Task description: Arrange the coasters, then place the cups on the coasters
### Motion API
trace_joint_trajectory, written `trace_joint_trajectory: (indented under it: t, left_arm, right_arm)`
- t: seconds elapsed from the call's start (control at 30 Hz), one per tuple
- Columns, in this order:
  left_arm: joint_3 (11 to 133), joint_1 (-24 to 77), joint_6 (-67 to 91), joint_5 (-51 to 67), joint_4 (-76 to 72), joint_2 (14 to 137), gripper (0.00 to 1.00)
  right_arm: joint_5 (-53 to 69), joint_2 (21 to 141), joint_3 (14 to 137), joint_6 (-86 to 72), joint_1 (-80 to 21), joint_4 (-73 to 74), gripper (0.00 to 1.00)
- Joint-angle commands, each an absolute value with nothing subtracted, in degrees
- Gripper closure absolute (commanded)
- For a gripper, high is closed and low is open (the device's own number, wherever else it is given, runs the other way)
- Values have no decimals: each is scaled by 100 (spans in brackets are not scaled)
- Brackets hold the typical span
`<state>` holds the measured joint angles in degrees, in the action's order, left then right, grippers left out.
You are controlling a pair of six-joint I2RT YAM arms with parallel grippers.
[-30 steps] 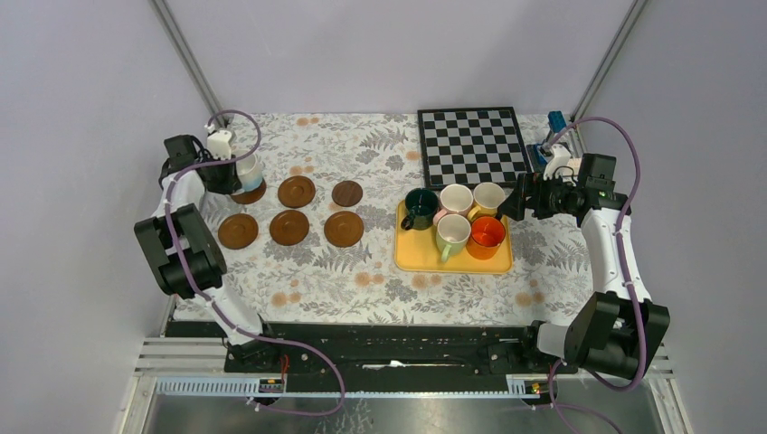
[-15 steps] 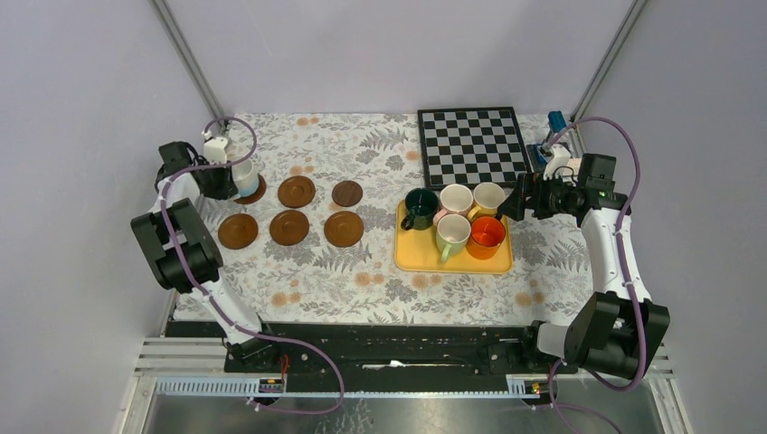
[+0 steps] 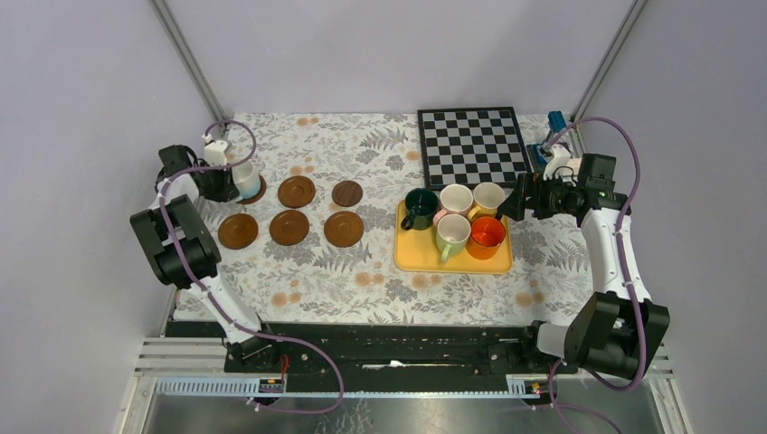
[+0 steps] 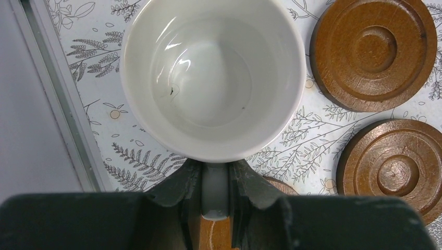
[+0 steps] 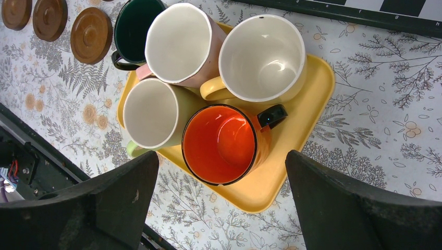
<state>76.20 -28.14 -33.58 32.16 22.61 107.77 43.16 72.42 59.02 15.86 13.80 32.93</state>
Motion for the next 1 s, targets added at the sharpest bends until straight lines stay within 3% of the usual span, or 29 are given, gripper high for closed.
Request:
trace_joint_trajectory:
  t: [0.0, 0.17, 0.27, 0.47, 0.63, 0.73, 0.97]
  left_arm:
    - [8025, -2839, -3524, 3580, 1859, 10802, 97]
    - [8093, -2839, -3541, 3502, 1903, 10897, 91]
    - [8099, -2837, -3542, 3452, 1952, 10884, 82]
    - [8030, -2838, -3577, 3448, 2054, 10626, 52]
    - [7942, -2835, -3493, 3346, 2072, 10302, 18]
    - [7925, -2838, -3127, 3246, 2081, 10063, 3]
    - [8037, -2700, -2121, 3286, 2348, 9349, 1]
  right_arm:
    - [4473, 7233, 5996, 1600, 1362, 3333, 2]
    - [4465, 7243, 6011, 1600, 1362, 3341, 2]
    - [4464, 7242, 6019, 1600, 1362, 3340, 2]
    - [4474, 7256, 6029, 1591, 1362, 3341, 2]
    - [4458, 7239, 6017, 1595, 1362, 3342, 2]
    - [4448, 7245, 5984, 1600, 1362, 3311, 2]
    - [4321, 7279, 6094, 1522, 1362, 3295, 2]
